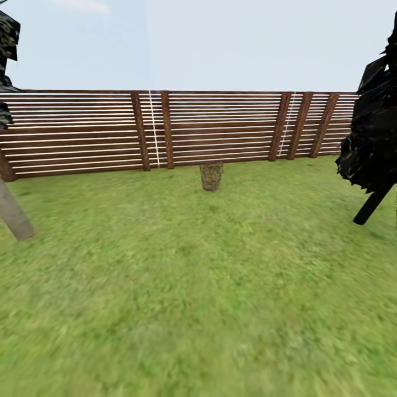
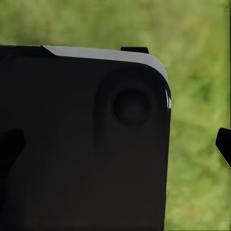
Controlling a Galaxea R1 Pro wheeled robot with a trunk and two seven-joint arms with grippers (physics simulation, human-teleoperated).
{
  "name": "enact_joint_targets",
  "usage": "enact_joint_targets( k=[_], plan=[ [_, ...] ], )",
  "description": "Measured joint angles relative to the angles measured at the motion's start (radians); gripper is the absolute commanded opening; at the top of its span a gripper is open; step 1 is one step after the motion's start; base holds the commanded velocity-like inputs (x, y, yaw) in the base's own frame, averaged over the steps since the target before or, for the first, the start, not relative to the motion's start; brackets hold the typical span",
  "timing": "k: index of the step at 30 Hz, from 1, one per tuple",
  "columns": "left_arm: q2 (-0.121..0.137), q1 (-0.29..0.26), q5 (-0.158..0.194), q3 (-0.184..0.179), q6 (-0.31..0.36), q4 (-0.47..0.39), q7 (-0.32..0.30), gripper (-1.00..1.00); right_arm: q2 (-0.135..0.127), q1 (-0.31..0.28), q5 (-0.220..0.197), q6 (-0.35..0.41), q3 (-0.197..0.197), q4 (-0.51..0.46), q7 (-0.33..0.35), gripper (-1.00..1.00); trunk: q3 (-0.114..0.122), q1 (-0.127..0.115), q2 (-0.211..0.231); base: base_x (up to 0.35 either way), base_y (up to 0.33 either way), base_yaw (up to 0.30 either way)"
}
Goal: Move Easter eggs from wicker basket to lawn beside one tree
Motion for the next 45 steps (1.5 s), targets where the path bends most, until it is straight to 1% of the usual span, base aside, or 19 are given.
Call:
enact_joint_targets(
  k=[7,11,45],
  plan=[
    [0.000,0.000,0.000,0.000,0.000,0.000,0.000,1.00,0.000,0.000,0.000,0.000,0.000,0.000,0.000,1.00,0.000,0.000,0.000,0.341,0.000,-0.204],
    [0.000,0.000,0.000,0.000,0.000,0.000,0.000,1.00,0.000,0.000,0.000,0.000,0.000,0.000,0.000,1.00,0.000,0.000,0.000,0.341,0.000,-0.094],
    [0.000,0.000,0.000,-0.001,0.000,0.000,0.000,1.00,0.001,0.000,-0.001,0.002,0.003,0.007,0.000,1.00,0.000,0.000,0.000,0.341,0.000,-0.002]
  ],
)
